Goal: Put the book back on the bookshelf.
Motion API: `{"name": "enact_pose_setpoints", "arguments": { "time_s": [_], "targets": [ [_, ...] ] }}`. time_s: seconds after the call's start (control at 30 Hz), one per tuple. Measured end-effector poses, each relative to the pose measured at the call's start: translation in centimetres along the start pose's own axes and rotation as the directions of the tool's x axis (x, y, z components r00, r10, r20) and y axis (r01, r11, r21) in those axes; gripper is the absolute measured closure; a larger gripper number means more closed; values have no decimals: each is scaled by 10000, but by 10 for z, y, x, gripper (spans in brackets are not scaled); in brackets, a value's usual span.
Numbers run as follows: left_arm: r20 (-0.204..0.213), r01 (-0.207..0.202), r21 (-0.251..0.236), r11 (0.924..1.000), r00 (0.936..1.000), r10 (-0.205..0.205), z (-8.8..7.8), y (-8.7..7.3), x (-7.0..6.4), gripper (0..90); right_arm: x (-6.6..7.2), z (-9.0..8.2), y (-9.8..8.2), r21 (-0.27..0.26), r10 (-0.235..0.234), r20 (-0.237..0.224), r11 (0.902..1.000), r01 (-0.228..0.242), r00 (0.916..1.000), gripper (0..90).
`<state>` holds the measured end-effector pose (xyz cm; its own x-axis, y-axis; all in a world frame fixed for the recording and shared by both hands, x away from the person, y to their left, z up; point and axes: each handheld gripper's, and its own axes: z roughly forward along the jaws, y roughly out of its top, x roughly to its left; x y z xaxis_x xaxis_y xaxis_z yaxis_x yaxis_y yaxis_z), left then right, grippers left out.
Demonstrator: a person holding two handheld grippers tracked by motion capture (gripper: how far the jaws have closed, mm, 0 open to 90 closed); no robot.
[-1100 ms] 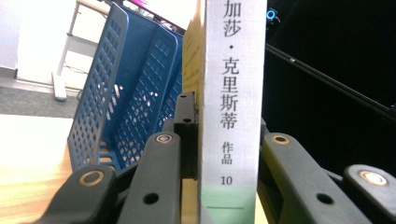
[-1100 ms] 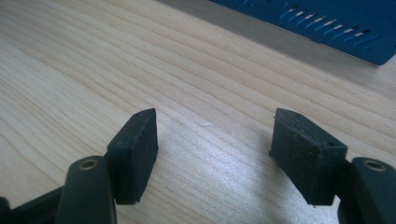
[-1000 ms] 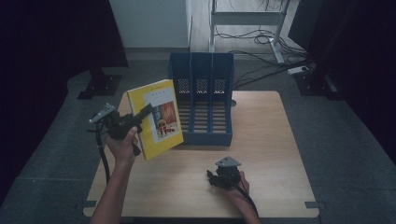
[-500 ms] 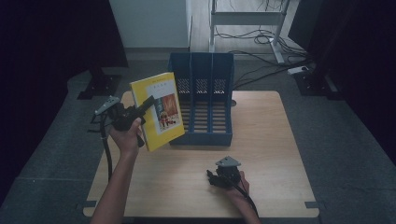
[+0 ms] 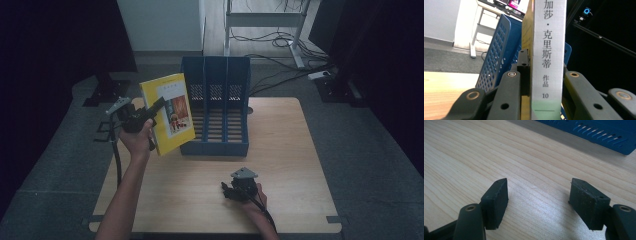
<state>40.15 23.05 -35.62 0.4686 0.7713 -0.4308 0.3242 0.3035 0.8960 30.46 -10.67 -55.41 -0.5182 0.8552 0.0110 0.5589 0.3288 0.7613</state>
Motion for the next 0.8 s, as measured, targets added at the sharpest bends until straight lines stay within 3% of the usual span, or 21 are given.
{"name": "enact_pose_setpoints", "arguments": {
  "time_s": [0.3,0.8],
  "targets": [
    [-356,31,-76,10000,9994,-34,7,1,3,751,0,0,0,0,-11,0,10000,11,10000,305],
    [-505,-80,0,10000,9987,80,16,3,4,751,0,0,0,-16,-10,4,10000,10,10000,305]
  ]
}}
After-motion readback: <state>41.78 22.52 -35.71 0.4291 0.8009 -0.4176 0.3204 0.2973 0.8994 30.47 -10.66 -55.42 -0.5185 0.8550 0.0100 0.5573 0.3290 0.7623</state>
